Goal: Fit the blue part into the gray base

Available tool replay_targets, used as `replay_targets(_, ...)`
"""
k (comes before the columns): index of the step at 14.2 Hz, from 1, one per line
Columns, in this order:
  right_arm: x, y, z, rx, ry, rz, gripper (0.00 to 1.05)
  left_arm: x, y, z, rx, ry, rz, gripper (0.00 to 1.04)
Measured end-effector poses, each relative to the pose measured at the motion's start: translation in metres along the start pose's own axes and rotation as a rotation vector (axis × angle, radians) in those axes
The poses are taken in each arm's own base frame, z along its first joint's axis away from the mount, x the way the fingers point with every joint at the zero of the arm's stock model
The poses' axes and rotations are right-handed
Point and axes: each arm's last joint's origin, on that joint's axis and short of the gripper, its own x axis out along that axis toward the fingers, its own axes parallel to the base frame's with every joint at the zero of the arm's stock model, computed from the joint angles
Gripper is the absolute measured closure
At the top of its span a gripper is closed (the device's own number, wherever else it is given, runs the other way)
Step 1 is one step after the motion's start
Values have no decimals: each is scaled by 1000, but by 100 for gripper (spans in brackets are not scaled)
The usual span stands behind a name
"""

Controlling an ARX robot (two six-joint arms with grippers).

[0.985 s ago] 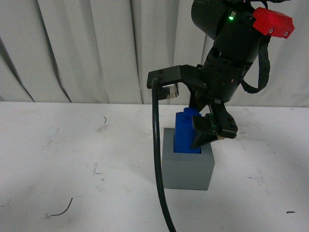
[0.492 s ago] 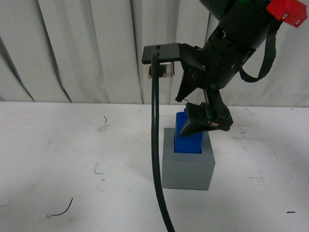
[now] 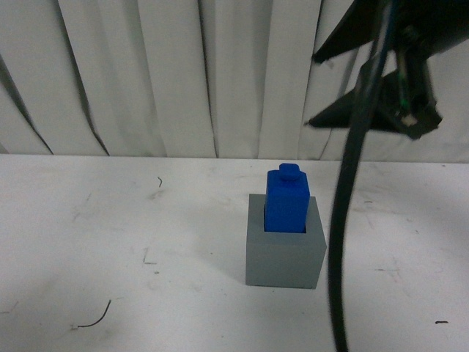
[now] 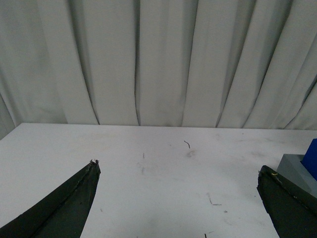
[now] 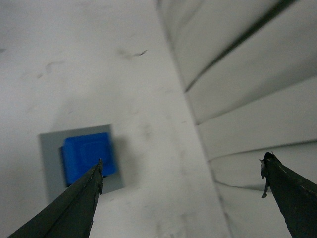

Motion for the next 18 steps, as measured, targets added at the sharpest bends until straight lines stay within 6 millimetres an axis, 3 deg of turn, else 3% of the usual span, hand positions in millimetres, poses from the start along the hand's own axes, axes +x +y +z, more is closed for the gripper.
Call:
replay_targets(2,-40,4,-8,66,-133,-294,6,0,0,0,0,0,0,7)
replay_targets(5,-78,44,-46,306,-249,-679,6,0,0,0,0,0,0,7)
replay_targets(7,-104,82,-77,476,-355,-849,6,0,0,0,0,0,0,7)
replay_targets(10,-125,127,-95,675,-416,-946,9,0,0,0,0,0,0,7)
replay_targets(11,-130,143,-96,805,-327,-1017,22,0,0,0,0,0,0,7)
replay_targets(13,-141,182,-95,892,-274,-1052,49,0,0,0,0,0,0,7)
replay_targets(17,-137,215,-91,880,-297,-1069,104,0,0,0,0,0,0,7)
replay_targets(18,-131,222,-86,885,-299,-1067,103,0,0,0,0,0,0,7)
